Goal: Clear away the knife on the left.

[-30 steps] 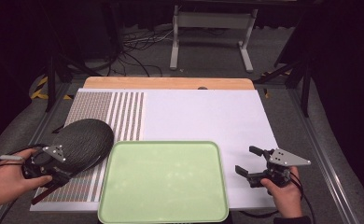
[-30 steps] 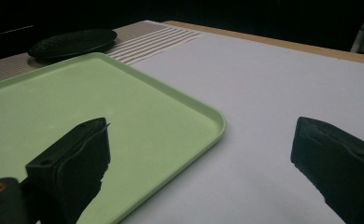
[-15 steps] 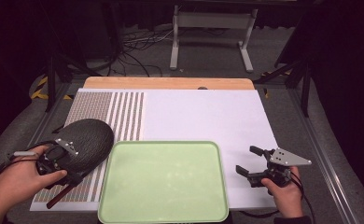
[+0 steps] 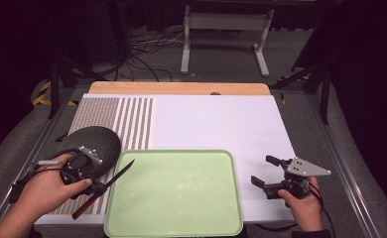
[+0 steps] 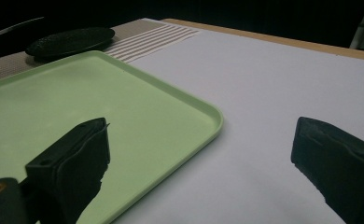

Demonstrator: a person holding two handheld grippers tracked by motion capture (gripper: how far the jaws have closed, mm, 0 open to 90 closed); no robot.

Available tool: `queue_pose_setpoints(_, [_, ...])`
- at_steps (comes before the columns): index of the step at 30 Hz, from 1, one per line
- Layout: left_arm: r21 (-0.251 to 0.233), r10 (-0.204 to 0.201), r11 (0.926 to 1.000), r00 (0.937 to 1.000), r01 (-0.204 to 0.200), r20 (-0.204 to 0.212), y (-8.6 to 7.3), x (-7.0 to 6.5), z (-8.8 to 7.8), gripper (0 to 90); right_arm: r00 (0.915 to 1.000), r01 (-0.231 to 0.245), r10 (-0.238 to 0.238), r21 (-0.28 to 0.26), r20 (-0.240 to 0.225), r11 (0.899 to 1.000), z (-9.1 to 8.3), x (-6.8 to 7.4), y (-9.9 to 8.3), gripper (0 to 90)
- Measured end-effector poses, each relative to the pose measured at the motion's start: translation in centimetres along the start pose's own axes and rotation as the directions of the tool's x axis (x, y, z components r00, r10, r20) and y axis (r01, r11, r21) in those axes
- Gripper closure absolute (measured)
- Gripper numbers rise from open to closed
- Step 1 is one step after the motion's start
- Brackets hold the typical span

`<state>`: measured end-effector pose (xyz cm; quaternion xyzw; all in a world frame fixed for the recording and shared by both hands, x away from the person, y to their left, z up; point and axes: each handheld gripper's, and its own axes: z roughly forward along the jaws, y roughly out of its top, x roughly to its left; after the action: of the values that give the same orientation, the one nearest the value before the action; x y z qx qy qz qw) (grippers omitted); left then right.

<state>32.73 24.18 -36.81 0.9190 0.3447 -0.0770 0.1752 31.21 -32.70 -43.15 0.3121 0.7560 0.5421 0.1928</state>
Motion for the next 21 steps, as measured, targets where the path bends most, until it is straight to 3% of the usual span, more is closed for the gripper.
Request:
queue_pose_setpoints(3, [-0.005,0.006,1.0,1.0,-0.006,0.001,0.2,-0.1,0.2,78.0,1.0,0.0,0.0,0.001,0.0,1.0,0.0,0.0,0.0,5.1])
queue_pose_setpoints(7, [0.024,0.027,0.9993,0.9995,-0.027,0.017,1.0,-0.6,1.0,77.9,1.0,0.0,0.0,0.001,0.0,1.0,0.0,0.0,0.0,5.1])
queue_pose_setpoints(14, [-0.003,0.05,0.9987,0.9972,-0.05,0.055,2.6,-1.4,2.4,77.9,1.0,0.001,-0.001,0.001,0.003,1.0,0.0,-0.1,0.0,5.1])
queue_pose_setpoints(21, [-0.032,0.042,0.9988,0.9933,-0.038,0.108,3.4,-1.7,3.4,77.9,1.0,-0.003,0.003,0.003,0.005,1.0,-0.1,-0.1,-0.2,5.1])
